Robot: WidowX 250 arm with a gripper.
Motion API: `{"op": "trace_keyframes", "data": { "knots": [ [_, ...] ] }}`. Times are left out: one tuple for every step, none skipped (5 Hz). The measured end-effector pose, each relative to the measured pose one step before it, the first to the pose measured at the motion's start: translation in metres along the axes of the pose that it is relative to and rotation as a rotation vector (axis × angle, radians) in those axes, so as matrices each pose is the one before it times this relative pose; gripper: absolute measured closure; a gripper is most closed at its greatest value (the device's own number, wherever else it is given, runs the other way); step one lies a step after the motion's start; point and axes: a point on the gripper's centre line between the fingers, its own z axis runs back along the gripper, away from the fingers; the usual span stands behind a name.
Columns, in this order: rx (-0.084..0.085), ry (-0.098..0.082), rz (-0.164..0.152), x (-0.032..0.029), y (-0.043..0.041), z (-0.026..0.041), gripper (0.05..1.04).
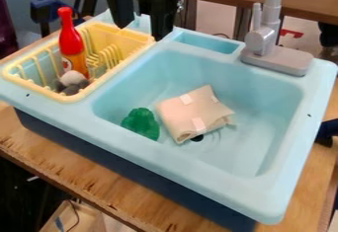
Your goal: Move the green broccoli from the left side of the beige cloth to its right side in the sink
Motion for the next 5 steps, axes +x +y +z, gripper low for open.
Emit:
{"op": "trace_keyframes", "data": {
  "knots": [
    [-0.0065,0.0348,-0.0011,-0.00261,-0.00127,-0.01017,0.083],
    [-0.0486,0.0266,-0.0484,-0.01217,-0.00848,-0.01095,0.083],
    [-0.0009,-0.0048,-0.0227,-0.02079,-0.0038,0.0044,0.083],
    [0.0027,0.0145,-0.0276,-0.01636,-0.00394,-0.00395,0.083],
    [0.0146,0.0353,-0.0721,-0.00799,-0.01741,-0.01242,0.083]
  ]
}}
